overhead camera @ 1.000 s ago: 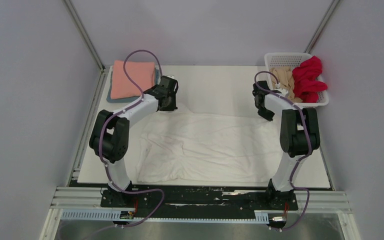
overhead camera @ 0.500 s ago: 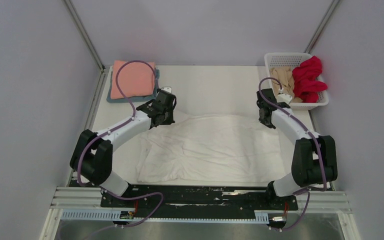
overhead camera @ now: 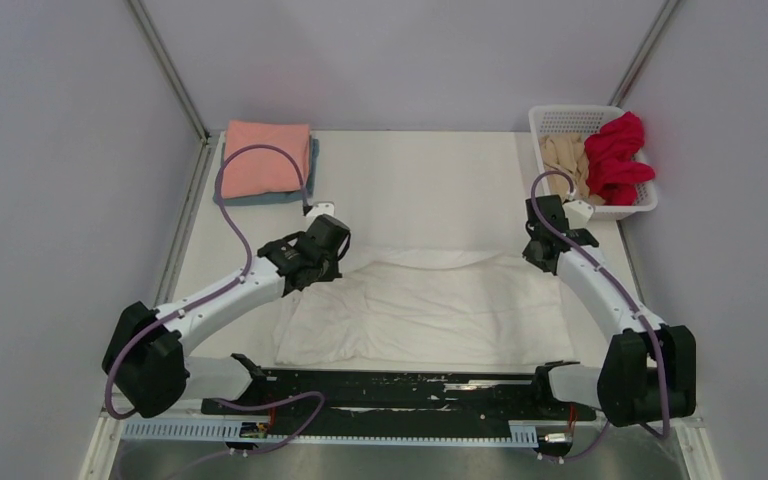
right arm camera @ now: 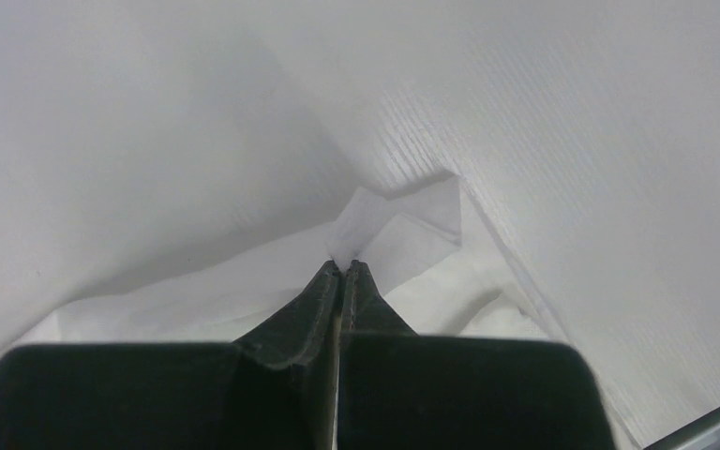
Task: Fold and stack the t-shirts
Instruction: Fold the other side of the tshirt into a rectangle
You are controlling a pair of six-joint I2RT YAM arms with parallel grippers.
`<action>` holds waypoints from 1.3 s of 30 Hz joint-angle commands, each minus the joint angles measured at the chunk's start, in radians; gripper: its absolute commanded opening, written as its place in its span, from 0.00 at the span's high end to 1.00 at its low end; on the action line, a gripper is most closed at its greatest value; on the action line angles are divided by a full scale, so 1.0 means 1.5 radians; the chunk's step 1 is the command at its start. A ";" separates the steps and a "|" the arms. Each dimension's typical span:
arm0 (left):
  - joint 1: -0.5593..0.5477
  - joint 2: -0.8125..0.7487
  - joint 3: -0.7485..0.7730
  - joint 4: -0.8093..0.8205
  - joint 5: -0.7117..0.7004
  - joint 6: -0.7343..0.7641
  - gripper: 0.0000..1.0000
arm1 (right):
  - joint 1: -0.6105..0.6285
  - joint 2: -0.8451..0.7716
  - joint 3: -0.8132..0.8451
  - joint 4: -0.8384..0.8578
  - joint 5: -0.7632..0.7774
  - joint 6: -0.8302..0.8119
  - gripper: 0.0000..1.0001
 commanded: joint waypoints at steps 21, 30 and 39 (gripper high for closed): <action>-0.141 -0.144 -0.023 -0.259 -0.102 -0.215 1.00 | 0.001 -0.151 -0.041 -0.047 -0.048 -0.027 1.00; -0.168 -0.127 -0.089 -0.295 -0.044 -0.289 1.00 | 0.001 -0.163 -0.093 -0.140 -0.042 0.037 0.85; -0.204 -0.278 -0.168 -0.258 0.192 -0.257 0.04 | 0.013 -0.343 -0.072 -0.229 0.007 0.108 0.24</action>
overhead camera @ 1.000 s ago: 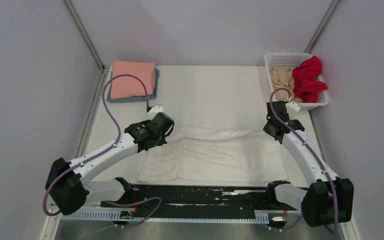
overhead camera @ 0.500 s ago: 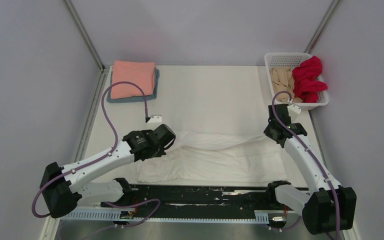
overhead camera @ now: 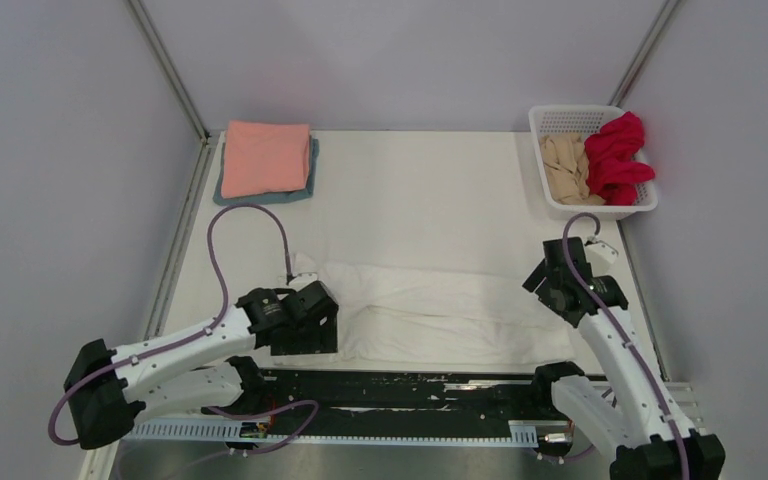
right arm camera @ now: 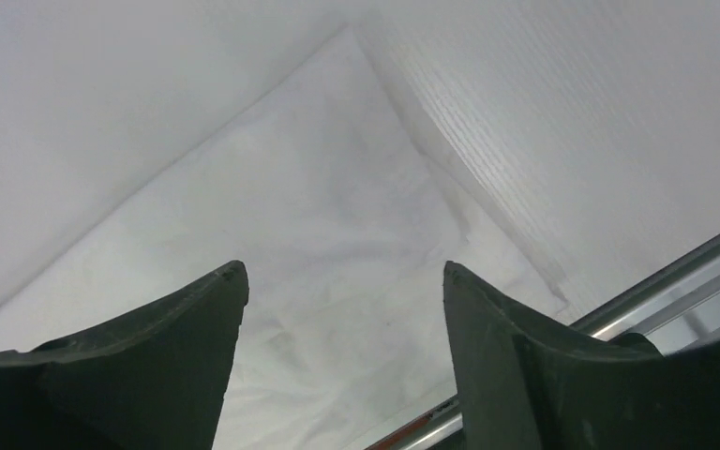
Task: Fold and stack the t-shirts
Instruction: Fold the other side of the tshirt into a rectangle
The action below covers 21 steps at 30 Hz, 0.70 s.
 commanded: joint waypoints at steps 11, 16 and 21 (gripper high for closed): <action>0.060 -0.030 0.084 0.205 -0.040 0.098 0.00 | 0.004 -0.137 -0.062 0.263 -0.247 -0.125 0.00; 0.185 0.074 0.053 0.334 0.078 0.128 0.00 | 0.004 -0.004 -0.082 0.341 -0.354 -0.134 0.00; 0.210 0.200 0.047 0.395 0.163 0.147 0.00 | 0.004 0.107 -0.087 0.395 -0.354 -0.128 0.00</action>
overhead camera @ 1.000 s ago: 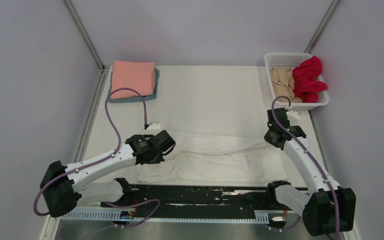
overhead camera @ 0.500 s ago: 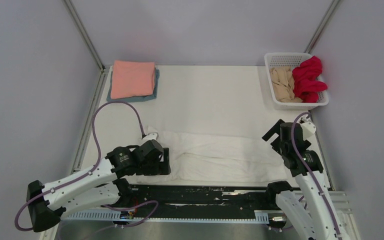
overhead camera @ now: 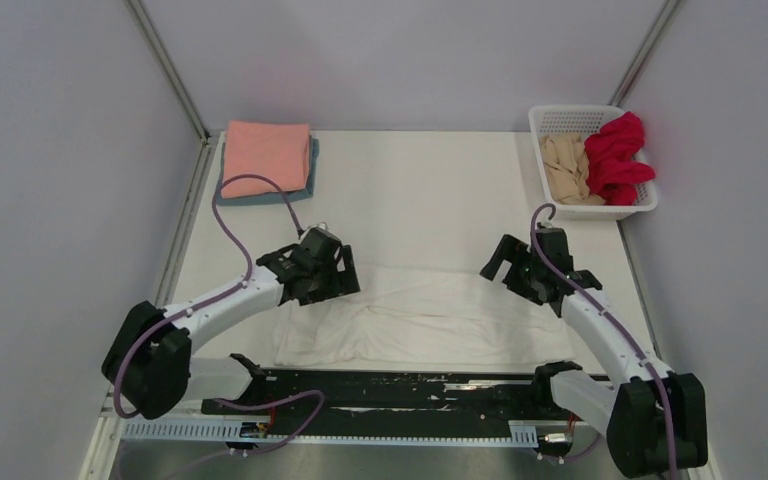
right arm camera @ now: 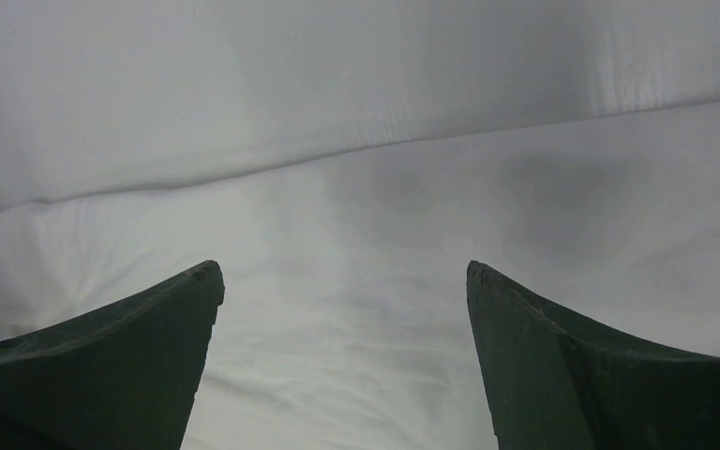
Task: Fold and stack the t-shirts
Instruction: Rotate the tshirt 90 degrees
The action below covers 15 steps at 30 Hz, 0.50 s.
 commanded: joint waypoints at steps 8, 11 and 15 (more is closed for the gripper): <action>0.055 0.224 -0.001 0.158 0.102 0.023 0.00 | 0.002 0.154 -0.024 0.113 -0.023 0.019 0.00; 0.102 0.325 0.094 0.161 0.137 0.058 0.00 | 0.001 0.165 -0.031 0.116 -0.020 0.019 0.00; 0.134 0.459 0.304 0.109 0.141 0.121 0.00 | -0.001 0.163 -0.039 0.112 -0.030 0.013 0.00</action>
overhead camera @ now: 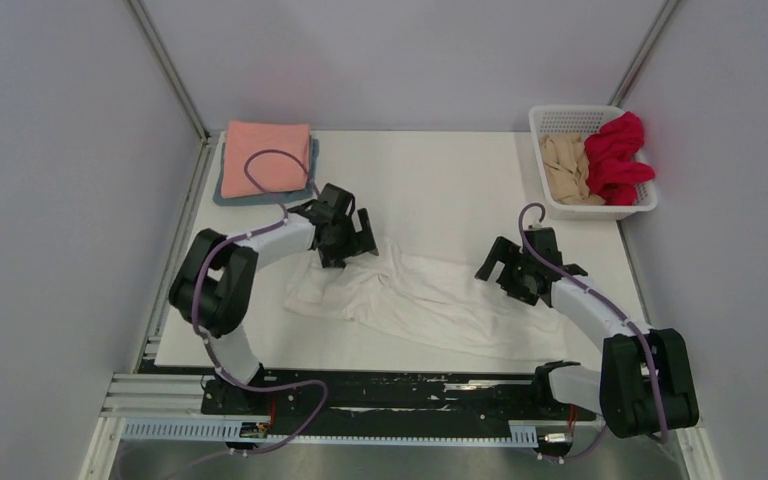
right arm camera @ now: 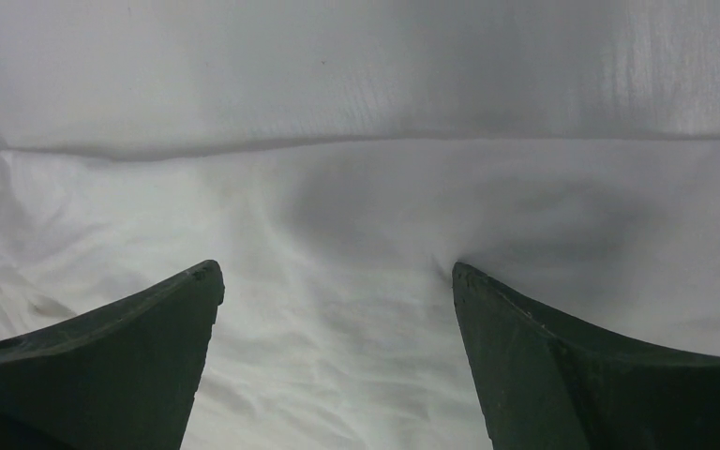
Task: Fold and stack the t-shirts
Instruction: Rotate the tshirt 90 degrees
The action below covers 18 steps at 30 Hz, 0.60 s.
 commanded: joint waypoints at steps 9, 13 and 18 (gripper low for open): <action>0.061 0.506 0.716 -0.277 0.082 0.232 0.00 | 0.012 -0.042 -0.090 -0.017 -0.228 -0.003 0.00; 0.073 0.608 0.879 -0.322 0.167 0.246 0.00 | 0.060 -0.050 -0.119 -0.010 -0.351 -0.015 0.00; 0.104 0.642 0.923 -0.246 0.267 0.211 0.00 | 0.185 -0.060 -0.130 0.029 -0.379 0.023 0.00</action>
